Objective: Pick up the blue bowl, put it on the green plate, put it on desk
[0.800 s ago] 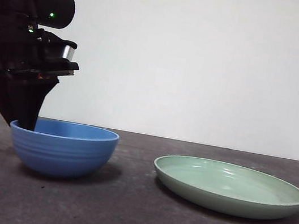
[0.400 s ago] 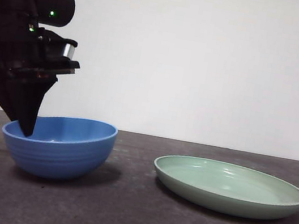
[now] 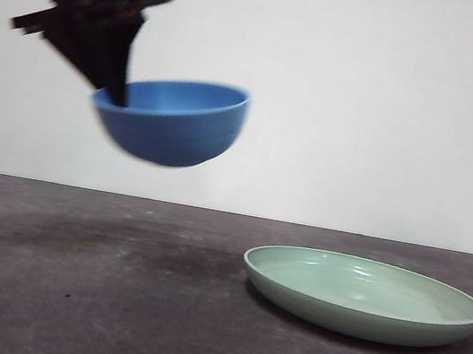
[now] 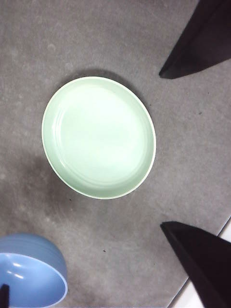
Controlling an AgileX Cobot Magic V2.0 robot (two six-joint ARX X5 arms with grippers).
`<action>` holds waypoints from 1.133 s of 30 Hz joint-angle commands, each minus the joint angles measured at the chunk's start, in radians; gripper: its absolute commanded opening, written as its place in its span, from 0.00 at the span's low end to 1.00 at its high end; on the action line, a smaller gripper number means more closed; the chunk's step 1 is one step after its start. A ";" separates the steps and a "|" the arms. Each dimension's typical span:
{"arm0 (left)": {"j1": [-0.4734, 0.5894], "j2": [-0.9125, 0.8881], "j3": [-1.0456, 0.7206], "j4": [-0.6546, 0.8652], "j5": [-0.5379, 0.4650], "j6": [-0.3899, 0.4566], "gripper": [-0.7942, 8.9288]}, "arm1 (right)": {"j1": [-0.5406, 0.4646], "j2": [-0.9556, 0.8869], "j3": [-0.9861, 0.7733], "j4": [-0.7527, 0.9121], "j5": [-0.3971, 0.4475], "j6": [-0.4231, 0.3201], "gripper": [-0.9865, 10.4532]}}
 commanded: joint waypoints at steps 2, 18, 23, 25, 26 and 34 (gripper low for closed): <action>-0.079 0.023 0.069 0.034 0.011 -0.021 0.10 | 0.003 0.005 0.017 0.013 0.000 0.018 0.50; -0.268 0.368 0.372 0.018 0.010 -0.057 0.10 | 0.003 -0.025 0.017 0.006 0.001 0.045 0.50; -0.304 0.519 0.518 -0.051 0.010 -0.033 0.10 | 0.003 -0.056 0.017 0.000 0.001 0.063 0.50; -0.314 0.569 0.566 -0.078 0.010 -0.024 0.10 | 0.003 -0.067 0.017 -0.008 0.002 0.064 0.50; -0.318 0.595 0.590 -0.092 0.010 -0.018 0.10 | 0.003 -0.072 0.017 -0.012 0.004 0.064 0.50; -0.324 0.735 0.665 -0.130 0.006 -0.012 0.10 | 0.003 -0.117 0.017 -0.047 0.035 0.064 0.50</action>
